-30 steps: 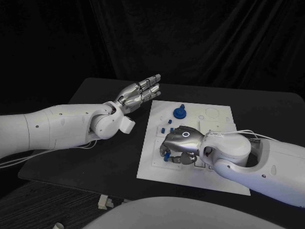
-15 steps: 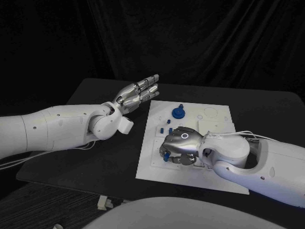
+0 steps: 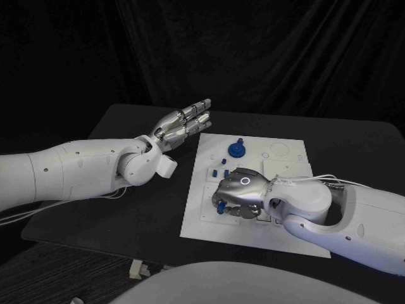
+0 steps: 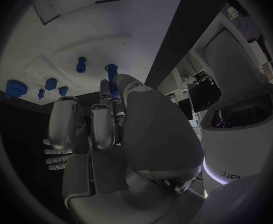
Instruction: Assemble the parts on the task board
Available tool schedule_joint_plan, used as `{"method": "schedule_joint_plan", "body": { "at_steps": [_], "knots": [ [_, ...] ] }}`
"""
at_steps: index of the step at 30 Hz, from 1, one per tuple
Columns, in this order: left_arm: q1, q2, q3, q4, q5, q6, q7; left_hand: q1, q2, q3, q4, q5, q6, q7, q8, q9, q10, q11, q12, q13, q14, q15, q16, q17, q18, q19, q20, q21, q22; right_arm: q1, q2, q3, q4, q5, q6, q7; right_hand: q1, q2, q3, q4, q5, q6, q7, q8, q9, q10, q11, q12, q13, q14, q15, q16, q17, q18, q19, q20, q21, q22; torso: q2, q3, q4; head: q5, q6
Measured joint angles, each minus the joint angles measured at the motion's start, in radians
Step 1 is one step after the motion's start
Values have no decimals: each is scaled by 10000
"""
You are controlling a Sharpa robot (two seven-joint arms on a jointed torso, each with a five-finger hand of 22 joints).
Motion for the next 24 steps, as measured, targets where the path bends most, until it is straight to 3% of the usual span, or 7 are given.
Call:
{"method": "schedule_joint_plan", "body": {
  "at_steps": [24],
  "knots": [
    [0,31,-1,-14,0,74,0,0,0,0,0,0,0,0,0,-1,0,0,0,0,0,0,0,5,0,0,0,0,0,-136,22,-8,-133,-109,-37,-6,-67,66,-2,0,-78,0,-71,-23,54,-15,14,-1,38,0,0,1,-39,-1,-63,8,-18,7,1,3,-1,-3,0]
  ]
}}
